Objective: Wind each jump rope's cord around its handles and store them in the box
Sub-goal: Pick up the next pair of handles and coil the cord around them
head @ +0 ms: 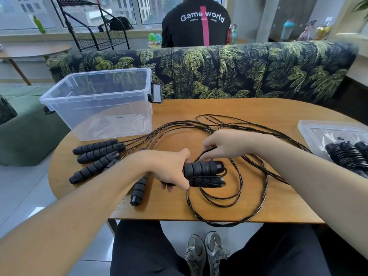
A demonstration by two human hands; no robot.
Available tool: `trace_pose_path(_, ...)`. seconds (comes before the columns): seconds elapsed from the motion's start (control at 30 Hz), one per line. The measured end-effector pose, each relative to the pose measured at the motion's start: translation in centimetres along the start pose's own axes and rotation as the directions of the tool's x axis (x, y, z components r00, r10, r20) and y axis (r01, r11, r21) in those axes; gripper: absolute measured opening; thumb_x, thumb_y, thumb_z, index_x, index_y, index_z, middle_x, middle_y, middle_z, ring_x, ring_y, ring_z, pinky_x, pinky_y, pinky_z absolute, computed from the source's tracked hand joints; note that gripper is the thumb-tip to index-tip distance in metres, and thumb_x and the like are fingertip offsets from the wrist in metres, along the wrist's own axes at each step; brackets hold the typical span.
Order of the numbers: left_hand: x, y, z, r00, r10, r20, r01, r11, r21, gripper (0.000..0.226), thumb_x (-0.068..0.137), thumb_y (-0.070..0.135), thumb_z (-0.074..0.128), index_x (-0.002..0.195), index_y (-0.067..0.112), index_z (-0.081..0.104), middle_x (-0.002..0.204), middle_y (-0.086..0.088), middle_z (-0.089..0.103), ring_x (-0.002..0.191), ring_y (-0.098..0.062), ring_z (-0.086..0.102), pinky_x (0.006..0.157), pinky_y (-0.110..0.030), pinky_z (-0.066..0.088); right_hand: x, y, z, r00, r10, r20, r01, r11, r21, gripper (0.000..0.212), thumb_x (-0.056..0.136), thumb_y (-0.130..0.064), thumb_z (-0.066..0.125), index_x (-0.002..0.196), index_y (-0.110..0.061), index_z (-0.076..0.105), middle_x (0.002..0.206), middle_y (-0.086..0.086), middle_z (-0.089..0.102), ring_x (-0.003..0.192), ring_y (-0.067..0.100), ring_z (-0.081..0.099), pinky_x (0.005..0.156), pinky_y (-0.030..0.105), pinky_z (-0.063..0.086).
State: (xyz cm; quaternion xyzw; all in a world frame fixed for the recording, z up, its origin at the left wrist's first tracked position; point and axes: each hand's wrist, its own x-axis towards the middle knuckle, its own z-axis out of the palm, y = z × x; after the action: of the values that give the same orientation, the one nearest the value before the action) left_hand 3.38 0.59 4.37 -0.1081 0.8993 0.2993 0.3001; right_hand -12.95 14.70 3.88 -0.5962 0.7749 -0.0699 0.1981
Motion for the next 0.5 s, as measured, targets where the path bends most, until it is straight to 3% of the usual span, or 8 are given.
trace_pose_path(0.13, 0.7, 0.0, 0.0, 0.996, -0.087, -0.025, 0.088, 0.994, 0.067, 0.067, 0.089, 0.022, 0.071, 0.133, 0.031, 0.021, 0.108, -0.011, 0.062, 0.085, -0.025, 0.077, 0.074, -0.044, 0.065, 0.2, -1.3, -0.6, 0.963, 0.044, -0.265, -0.104, 0.97, -0.218, 0.052, 0.077, -0.077, 0.062, 0.065, -0.026, 0.061, 0.062, -0.007, 0.059, 0.064, 0.01, 0.053, 0.055, 0.028, 0.038)
trace_pose_path(0.27, 1.7, -0.5, -0.3, 0.977, -0.176, -0.124, 0.181, 0.983, 0.031, 0.062, 0.093, 0.026, 0.067, 0.135, 0.034, 0.022, 0.108, -0.013, 0.061, 0.075, -0.025, 0.076, 0.07, -0.041, 0.064, -0.1, -4.6, -0.4, 0.93, -0.012, -0.368, -0.082, 0.968, -0.239, 0.046, 0.088, -0.067, 0.055, 0.073, -0.023, 0.061, 0.064, -0.007, 0.057, 0.068, 0.019, 0.055, 0.057, 0.03, 0.037)
trace_pose_path(0.33, 2.2, -0.8, -0.5, 0.962, -0.204, -0.18, 0.205, 0.979, -0.018, 0.044, 0.097, 0.028, 0.062, 0.128, 0.028, 0.03, 0.104, -0.014, 0.063, 0.067, -0.022, 0.072, 0.065, -0.036, 0.062, -0.2, -6.6, -0.2, 0.923, -0.036, -0.384, -0.073, 0.961, -0.266, 0.038, 0.096, -0.057, 0.047, 0.084, -0.025, 0.063, 0.072, -0.007, 0.057, 0.073, 0.023, 0.055, 0.061, 0.031, 0.038)
trace_pose_path(0.43, 2.5, -2.1, -0.6, 0.943, -0.215, -0.253, 0.148, 0.954, -0.26, 0.017, 0.1, 0.023, 0.058, 0.107, 0.011, 0.05, 0.087, -0.014, 0.064, 0.065, -0.023, 0.068, 0.057, -0.032, 0.057, -0.2, -8.1, 0.7, 0.935, -0.017, -0.355, -0.069, 0.971, -0.23, 0.036, 0.104, -0.046, 0.037, 0.09, -0.021, 0.059, 0.077, -0.005, 0.055, 0.075, 0.024, 0.052, 0.063, 0.033, 0.037)
trace_pose_path(0.5, 2.1, -3.2, -0.6, 0.935, -0.188, -0.302, 0.014, 0.867, -0.498, 0.02, 0.098, 0.022, 0.063, 0.112, 0.009, 0.056, 0.096, -0.019, 0.066, 0.069, -0.028, 0.07, 0.057, -0.036, 0.056, -0.3, -8.0, 1.6, 0.946, 0.014, -0.323, -0.062, 0.988, -0.139, 0.037, 0.106, -0.043, 0.032, 0.098, -0.019, 0.06, 0.089, -0.001, 0.061, 0.083, 0.026, 0.057, 0.067, 0.034, 0.038)
